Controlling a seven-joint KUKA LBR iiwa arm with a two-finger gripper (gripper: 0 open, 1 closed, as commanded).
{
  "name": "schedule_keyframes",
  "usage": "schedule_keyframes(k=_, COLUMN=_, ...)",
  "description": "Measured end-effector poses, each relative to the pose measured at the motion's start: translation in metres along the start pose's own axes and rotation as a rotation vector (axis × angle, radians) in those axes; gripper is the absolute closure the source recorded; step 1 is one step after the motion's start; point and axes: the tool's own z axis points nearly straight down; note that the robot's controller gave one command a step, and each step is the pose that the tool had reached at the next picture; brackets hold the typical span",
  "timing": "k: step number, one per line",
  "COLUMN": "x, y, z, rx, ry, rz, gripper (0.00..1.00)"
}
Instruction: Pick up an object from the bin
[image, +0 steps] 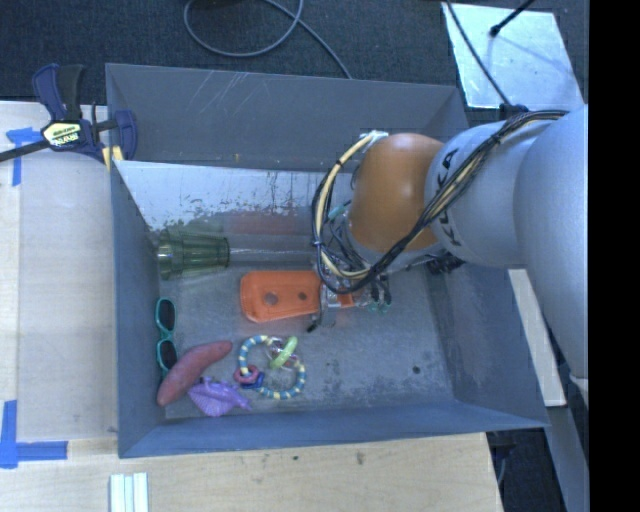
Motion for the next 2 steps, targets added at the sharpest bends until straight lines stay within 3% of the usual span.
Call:
schedule_keyframes(k=1, x=0.003, y=-0.004, z=0.0, rx=0.0, ry=0.002, rz=-0.086, gripper=1.0)
schedule_keyframes(k=2, x=-0.007, y=-0.013, z=-0.043, rx=0.0, ry=0.007, rz=-0.219, gripper=1.0)
